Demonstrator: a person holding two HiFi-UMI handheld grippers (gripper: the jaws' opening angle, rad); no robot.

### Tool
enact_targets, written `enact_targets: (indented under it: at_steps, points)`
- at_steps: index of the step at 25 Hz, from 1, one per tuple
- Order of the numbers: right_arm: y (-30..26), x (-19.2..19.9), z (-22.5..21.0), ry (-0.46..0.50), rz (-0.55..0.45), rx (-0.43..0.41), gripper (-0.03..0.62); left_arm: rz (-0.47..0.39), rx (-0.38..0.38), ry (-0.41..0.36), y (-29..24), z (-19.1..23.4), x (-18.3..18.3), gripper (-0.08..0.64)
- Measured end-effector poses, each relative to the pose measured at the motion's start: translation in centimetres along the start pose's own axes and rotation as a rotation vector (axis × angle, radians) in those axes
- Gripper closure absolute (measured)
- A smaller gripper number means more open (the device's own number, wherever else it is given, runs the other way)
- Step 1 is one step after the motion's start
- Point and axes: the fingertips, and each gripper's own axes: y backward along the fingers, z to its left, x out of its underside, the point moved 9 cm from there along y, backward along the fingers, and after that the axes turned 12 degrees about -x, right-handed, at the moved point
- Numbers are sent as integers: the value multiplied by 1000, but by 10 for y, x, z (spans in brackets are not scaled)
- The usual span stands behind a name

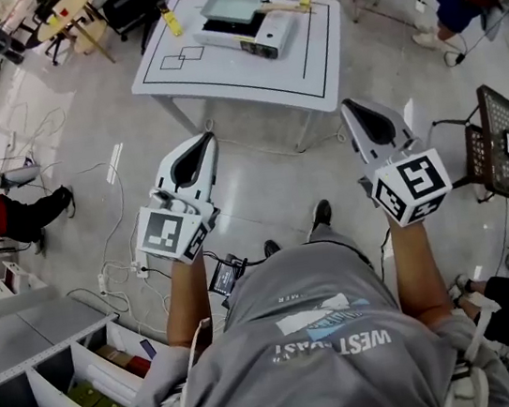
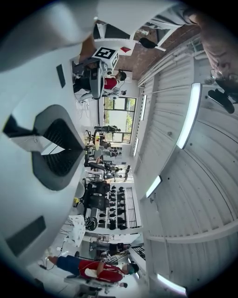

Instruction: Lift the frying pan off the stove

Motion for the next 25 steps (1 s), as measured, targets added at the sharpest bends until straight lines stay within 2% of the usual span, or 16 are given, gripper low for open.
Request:
enact_targets:
  at_steps: [25]
  points:
    - [-59,1,-133,-29,4,-145,581,52,-139,3,-105,-8,4,563]
